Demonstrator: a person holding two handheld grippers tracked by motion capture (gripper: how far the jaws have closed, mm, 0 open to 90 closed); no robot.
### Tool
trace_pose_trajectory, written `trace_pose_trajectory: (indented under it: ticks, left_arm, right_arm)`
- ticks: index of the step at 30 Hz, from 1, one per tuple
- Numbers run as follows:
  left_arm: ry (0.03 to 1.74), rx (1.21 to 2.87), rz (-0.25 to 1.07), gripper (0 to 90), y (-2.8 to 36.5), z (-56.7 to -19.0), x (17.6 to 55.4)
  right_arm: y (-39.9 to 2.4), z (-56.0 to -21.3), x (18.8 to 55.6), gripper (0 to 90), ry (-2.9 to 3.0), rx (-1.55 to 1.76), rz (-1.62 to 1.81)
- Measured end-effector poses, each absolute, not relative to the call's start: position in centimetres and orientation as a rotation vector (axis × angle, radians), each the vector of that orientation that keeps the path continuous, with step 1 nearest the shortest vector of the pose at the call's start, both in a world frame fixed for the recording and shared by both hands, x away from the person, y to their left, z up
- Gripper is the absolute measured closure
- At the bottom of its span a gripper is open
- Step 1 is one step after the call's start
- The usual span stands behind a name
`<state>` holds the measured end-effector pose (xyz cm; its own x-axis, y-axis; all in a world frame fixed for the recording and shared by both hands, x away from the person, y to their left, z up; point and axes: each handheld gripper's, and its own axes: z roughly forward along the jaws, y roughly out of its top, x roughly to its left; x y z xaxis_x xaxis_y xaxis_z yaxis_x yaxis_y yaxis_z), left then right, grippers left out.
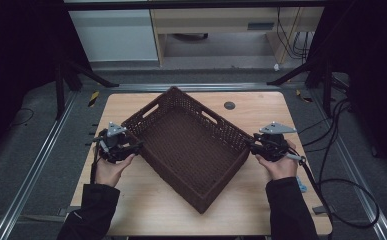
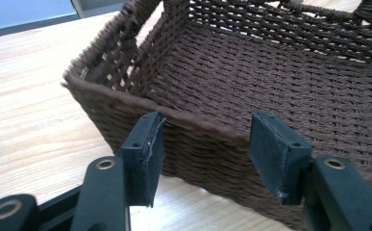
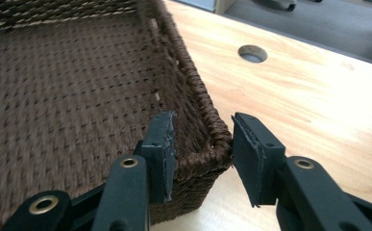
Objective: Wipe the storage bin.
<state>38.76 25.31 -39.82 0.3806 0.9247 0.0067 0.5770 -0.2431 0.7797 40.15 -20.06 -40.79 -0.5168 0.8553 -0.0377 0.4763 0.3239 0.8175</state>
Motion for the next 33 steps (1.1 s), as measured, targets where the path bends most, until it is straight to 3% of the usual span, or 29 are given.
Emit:
trace_pose_trajectory:
  ticks: [5, 12, 16, 27, 33]
  left_arm:
    - [1.301, 1.930, 0.602, 45.3, 25.5, -39.8, 39.1]
    - [1.305, 1.924, 0.596, 46.7, 26.0, -40.0, 40.0]
    - [1.323, 1.912, 0.599, 47.4, 26.0, -40.0, 40.1]
    - [1.267, 1.943, 0.595, 43.4, 24.0, -39.9, 38.8]
    - [1.261, 1.965, 0.558, 46.3, 23.8, -40.2, 39.7]
  right_arm:
    - [-19.9, -40.1, 40.3, 58.2, 2.136, 1.130, 1.123]
    - [-19.0, -41.3, 42.1, 77.7, 2.160, 1.120, 1.050]
    - [-19.1, -41.2, 41.8, 80.8, 2.195, 1.123, 1.057]
    - [-18.7, -40.8, 38.6, 79.7, 2.312, 1.104, 1.087]
    - [-18.6, -40.2, 39.2, 74.7, 2.247, 1.087, 1.158]
